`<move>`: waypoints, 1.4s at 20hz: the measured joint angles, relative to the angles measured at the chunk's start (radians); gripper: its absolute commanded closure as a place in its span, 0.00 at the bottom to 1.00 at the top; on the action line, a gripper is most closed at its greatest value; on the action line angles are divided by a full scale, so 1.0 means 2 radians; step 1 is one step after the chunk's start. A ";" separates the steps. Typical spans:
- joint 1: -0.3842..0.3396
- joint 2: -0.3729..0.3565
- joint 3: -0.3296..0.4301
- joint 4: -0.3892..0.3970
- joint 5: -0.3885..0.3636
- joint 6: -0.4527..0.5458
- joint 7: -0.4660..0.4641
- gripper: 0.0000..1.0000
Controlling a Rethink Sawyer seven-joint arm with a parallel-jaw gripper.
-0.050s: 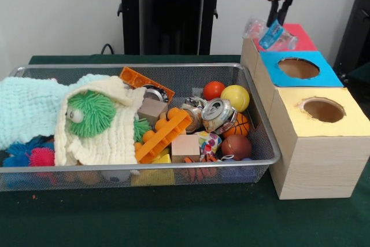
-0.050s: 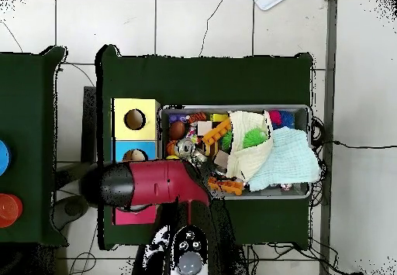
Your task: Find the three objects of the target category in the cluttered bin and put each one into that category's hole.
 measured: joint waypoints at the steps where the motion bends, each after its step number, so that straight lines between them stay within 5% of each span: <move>1: 0.003 0.000 0.000 -0.001 0.004 -0.002 0.001 1.00; 19: 0.038 0.043 -0.016 -0.013 0.034 -0.146 0.005 1.00; 20: 0.038 0.051 -0.020 -0.014 0.034 -0.148 0.005 0.00; 28: 0.046 0.075 -0.028 -0.014 0.034 -0.148 0.005 0.00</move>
